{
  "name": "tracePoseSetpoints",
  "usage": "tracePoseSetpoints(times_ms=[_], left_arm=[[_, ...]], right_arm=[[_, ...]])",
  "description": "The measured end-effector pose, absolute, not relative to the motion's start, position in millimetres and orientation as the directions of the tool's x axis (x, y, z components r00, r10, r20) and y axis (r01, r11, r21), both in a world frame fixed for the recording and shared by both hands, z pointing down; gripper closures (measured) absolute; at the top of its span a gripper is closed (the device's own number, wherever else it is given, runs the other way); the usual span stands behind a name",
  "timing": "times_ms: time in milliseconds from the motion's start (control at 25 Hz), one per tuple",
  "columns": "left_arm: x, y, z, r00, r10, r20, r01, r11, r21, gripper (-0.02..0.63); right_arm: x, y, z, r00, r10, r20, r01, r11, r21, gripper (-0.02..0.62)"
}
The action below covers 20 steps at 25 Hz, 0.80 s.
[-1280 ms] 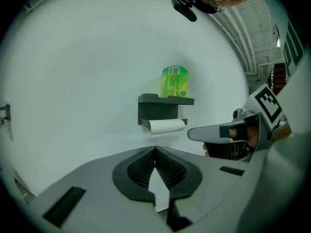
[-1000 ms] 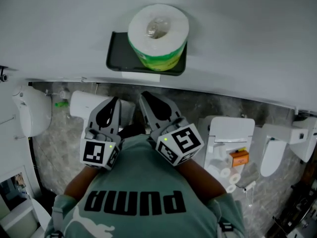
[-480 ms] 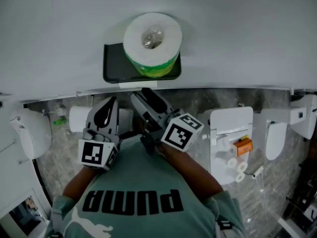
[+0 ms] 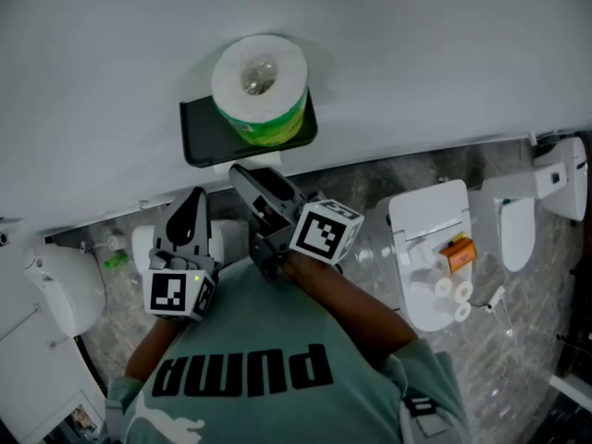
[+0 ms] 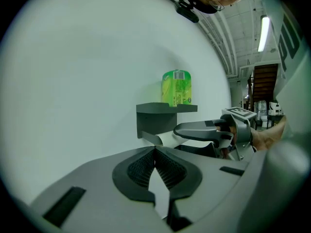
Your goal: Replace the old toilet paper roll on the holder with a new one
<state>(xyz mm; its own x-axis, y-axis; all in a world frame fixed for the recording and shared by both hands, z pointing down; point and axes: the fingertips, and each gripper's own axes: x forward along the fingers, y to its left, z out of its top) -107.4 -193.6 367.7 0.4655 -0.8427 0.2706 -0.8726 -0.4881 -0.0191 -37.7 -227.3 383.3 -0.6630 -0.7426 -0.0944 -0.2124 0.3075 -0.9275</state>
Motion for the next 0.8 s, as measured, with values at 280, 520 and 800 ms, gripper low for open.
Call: tracePoseSetpoints(times_ms=[280, 520, 800], left_arm=[[-104.7, -192.2, 366.4, 0.457, -0.848, 0.268, -0.876, -0.481, -0.028, 0.603], [-94.9, -194.8, 364.8, 0.468, -0.846, 0.256, -0.869, -0.493, -0.041, 0.603], [-71.2, -196.4, 364.2, 0.48, -0.835, 0.267, -0.864, -0.503, -0.02, 0.603]], right_arm=[[-26.0, -233.8, 386.3, -0.636, -0.769, -0.066, -0.209, 0.254, -0.944, 0.405], [-17.5, -233.7, 382.4, -0.631, -0.772, -0.079, -0.21, 0.268, -0.94, 0.428], [5.0, -231.7, 379.0, -0.616, -0.783, -0.092, -0.211, 0.277, -0.937, 0.433]])
